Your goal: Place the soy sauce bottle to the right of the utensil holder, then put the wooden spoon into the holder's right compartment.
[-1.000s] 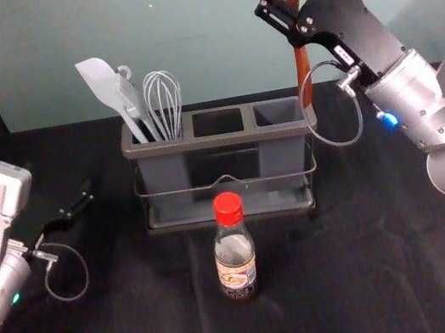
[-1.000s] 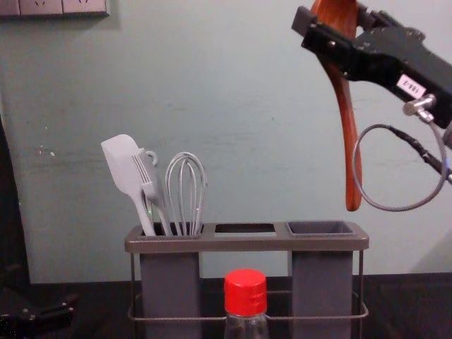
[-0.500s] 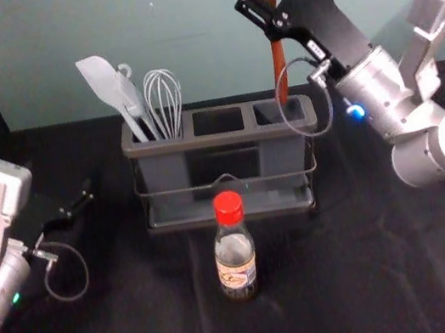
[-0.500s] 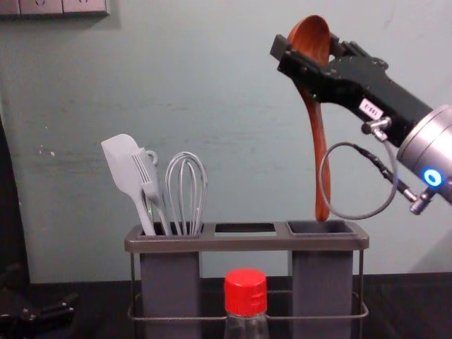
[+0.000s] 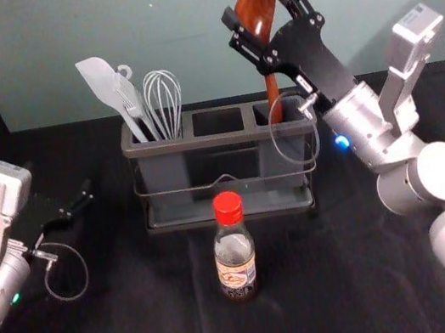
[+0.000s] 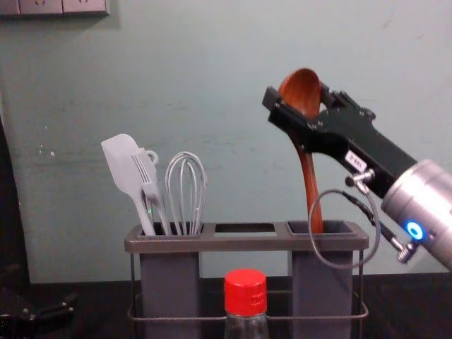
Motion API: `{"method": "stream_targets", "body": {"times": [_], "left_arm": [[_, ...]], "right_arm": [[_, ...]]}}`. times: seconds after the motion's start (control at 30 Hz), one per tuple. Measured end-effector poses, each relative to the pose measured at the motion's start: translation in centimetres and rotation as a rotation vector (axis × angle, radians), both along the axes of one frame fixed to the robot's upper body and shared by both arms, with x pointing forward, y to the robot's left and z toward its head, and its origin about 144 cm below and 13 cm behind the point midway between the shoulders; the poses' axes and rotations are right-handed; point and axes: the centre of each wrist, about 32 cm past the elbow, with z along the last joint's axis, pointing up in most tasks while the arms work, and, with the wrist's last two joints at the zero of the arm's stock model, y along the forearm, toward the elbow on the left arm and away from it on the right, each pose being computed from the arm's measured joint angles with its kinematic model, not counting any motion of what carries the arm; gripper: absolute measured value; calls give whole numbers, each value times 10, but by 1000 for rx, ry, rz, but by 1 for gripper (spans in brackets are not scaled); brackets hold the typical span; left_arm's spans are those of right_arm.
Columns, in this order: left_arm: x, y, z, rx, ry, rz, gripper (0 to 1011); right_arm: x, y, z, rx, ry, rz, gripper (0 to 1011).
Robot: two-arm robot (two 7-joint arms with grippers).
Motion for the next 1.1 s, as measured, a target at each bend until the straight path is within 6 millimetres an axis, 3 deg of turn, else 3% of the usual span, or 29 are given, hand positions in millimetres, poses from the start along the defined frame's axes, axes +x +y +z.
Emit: {"method": "stream_targets", "body": {"times": [0.4, 0.83, 1.1], "left_arm": [[0, 0, 0, 0, 0, 0, 1000], [0, 0, 0, 0, 0, 0, 1000], [0, 0, 0, 0, 0, 0, 1000]], "right_arm": [[-11, -5, -23, -16, 50, -9, 840], [-14, -6, -25, -32, 54, -2, 842], [-15, -7, -21, -27, 36, -12, 1003]]}}
